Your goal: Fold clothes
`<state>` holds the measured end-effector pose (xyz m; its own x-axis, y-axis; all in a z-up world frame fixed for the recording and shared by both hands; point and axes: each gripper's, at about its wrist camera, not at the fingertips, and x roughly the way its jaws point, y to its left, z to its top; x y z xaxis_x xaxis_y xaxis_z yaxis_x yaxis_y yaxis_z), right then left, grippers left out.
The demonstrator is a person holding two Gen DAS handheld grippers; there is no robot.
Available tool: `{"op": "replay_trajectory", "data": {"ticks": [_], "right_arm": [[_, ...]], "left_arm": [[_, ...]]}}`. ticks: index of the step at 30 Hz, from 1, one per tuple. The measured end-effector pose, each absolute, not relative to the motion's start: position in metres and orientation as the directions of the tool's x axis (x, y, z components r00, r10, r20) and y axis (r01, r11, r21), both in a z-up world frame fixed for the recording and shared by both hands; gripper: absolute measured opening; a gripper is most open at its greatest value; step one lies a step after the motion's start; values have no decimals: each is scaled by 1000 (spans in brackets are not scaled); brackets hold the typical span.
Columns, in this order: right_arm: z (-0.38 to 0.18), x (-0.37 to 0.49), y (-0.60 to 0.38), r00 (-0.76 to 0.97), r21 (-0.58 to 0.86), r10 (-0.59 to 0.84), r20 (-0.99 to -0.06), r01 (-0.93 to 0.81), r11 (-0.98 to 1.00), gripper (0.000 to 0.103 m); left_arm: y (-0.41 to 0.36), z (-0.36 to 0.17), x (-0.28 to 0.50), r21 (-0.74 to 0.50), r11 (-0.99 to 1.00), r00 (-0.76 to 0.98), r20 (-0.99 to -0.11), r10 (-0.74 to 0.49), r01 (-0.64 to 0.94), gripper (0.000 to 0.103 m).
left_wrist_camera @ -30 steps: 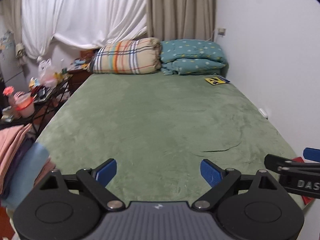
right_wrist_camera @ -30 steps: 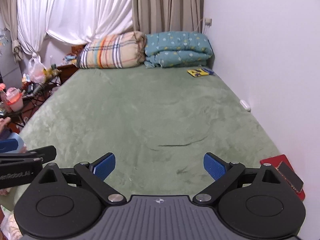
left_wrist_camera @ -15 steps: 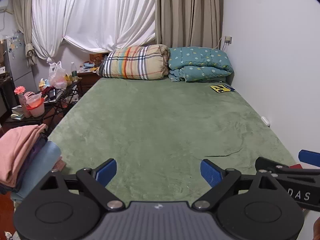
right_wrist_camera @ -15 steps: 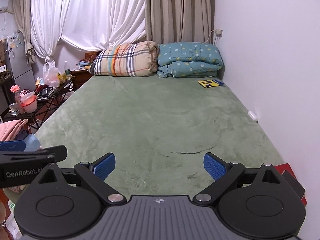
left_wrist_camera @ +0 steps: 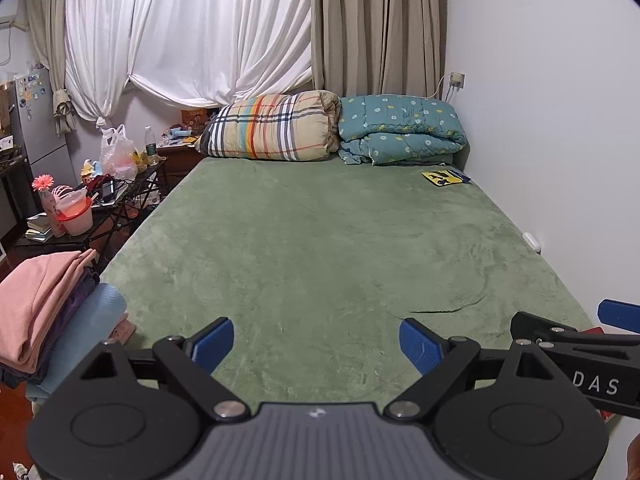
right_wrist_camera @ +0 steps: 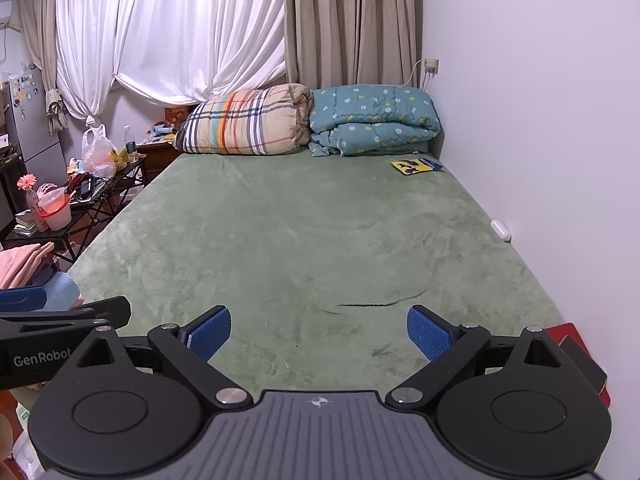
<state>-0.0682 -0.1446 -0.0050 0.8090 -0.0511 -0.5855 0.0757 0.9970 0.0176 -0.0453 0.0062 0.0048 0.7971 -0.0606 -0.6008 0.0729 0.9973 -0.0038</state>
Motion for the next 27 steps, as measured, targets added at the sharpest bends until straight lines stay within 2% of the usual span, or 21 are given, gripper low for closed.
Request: {"op": "replay_trajectory", "data": {"ticks": [27], "right_arm": [[-4,-68,-145,807,15,-47,-588,70,997,96]], "left_arm": [[14,6,-48,-10,998,787,-614,-60,68,89]]}}
